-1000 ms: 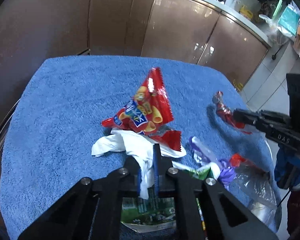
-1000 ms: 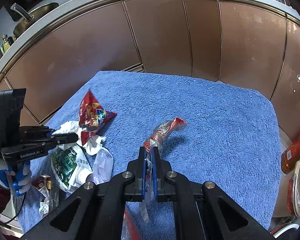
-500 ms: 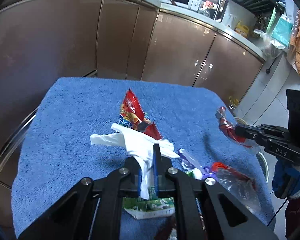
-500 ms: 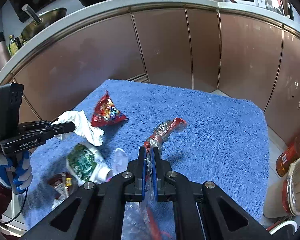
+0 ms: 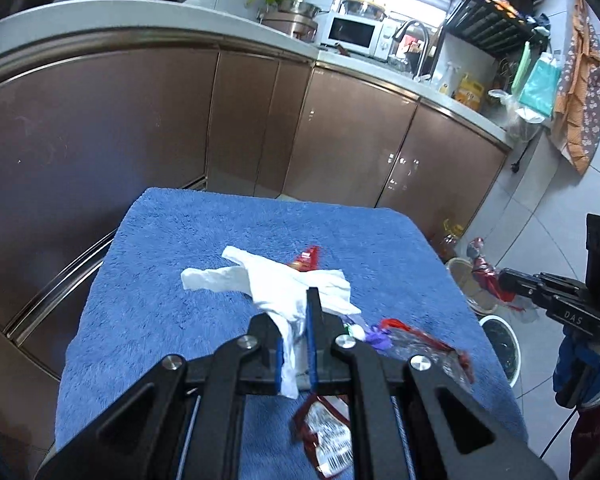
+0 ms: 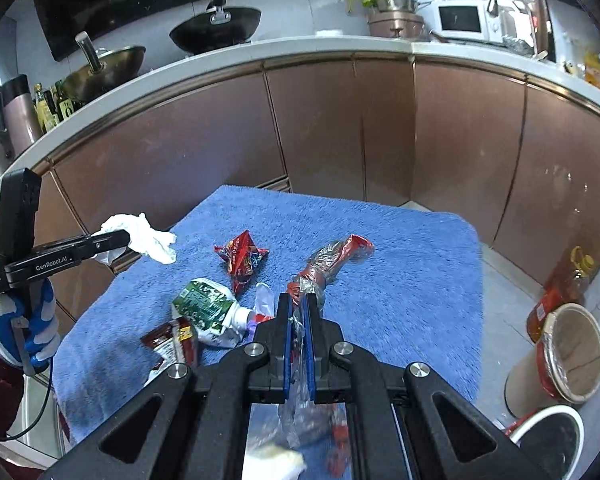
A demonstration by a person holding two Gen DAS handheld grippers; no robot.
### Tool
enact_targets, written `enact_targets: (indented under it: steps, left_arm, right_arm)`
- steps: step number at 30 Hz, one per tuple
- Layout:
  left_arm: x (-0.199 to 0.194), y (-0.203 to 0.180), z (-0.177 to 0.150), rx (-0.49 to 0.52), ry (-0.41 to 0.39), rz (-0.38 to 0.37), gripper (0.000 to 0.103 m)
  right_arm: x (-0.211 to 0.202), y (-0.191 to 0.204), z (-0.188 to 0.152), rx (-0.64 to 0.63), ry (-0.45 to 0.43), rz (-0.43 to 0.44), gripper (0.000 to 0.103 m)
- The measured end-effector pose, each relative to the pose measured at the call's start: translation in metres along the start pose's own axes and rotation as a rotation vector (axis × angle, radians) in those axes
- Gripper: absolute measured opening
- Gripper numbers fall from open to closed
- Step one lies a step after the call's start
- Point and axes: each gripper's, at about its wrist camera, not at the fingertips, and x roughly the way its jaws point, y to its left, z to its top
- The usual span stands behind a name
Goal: Collect trash
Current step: 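Lift the tissue with the left tool while the right tool carries the plastic toward the bin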
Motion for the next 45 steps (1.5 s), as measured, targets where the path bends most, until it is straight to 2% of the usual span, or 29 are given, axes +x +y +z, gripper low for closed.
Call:
enact_targets:
  steps: [10, 31, 37, 45]
  left_arm:
    - [-0.049, -0.021, -0.020, 0.023, -0.046, -0.012, 0.008]
    - [-0.133, -0.108, -0.057, 0.204, -0.179, 0.036, 0.008]
    - [-0.145, -0.125, -0.064, 0.237, -0.197, 0.044, 0.008]
    - [-0.141, -0.144, -0.063, 0.281, -0.188, 0.041, 0.008]
  right_arm:
    - [-0.061, 0.022, -0.019, 0.005, -0.067, -0.032, 0.006]
    - [-0.129, 0.067, -0.051, -0.001, -0.148, -0.054, 0.006]
    - [-0.143, 0.072, -0.059, 0.004, -0.173, -0.055, 0.006]
    - [-0.154, 0.055, -0.069, 0.031, -0.197, -0.062, 0.006]
